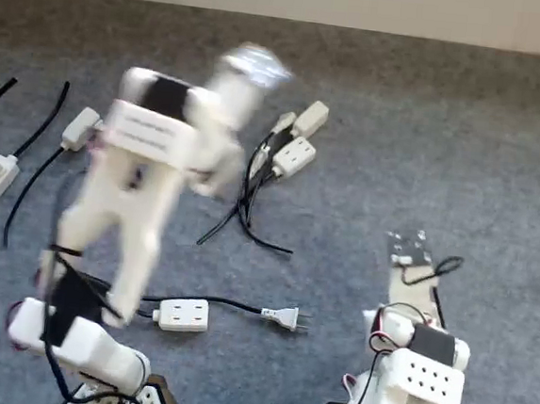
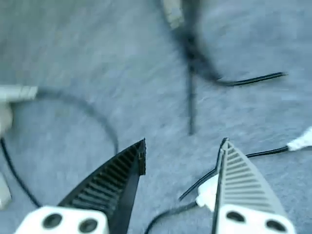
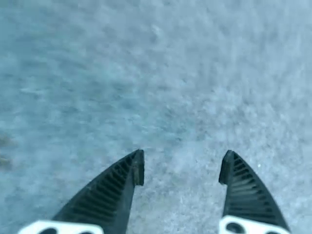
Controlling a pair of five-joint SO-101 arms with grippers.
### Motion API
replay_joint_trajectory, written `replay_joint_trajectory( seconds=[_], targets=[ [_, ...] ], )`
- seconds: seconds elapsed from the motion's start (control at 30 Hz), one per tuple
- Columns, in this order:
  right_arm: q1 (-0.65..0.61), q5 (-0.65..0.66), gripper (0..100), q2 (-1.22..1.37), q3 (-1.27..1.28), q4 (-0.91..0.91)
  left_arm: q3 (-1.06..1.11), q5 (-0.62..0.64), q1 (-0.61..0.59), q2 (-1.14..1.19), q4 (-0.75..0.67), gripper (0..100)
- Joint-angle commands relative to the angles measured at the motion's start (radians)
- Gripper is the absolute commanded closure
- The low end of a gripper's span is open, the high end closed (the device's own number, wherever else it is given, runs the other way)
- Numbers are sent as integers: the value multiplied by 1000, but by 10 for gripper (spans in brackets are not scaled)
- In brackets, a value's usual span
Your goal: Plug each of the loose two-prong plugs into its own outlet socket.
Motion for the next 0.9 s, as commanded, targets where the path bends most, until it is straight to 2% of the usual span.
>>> replay_joint_trajectory(
  seconds=[0.0,0.13,0.3,0.43,0.63,0.73,0.87],
  targets=[
    [-154,12,746,1,-225,140,77,20,-217,-44,17,758],
    [-357,35,746,125,-453,266,222,-94,-361,-47,-71,758],
    [-503,44,746,604,-751,329,400,-176,-513,-130,-252,758],
    [-624,210,746,875,-921,367,628,-272,-613,-237,-445,755],
    [-837,316,746,924,-917,349,987,-488,-817,-300,-913,755],
    [-905,334,746,924,-803,206,1096,-540,-881,-298,-1053,755],
    [-926,348,746,924,-665,54,1185,-552,-955,-298,-1208,755]
  ],
)
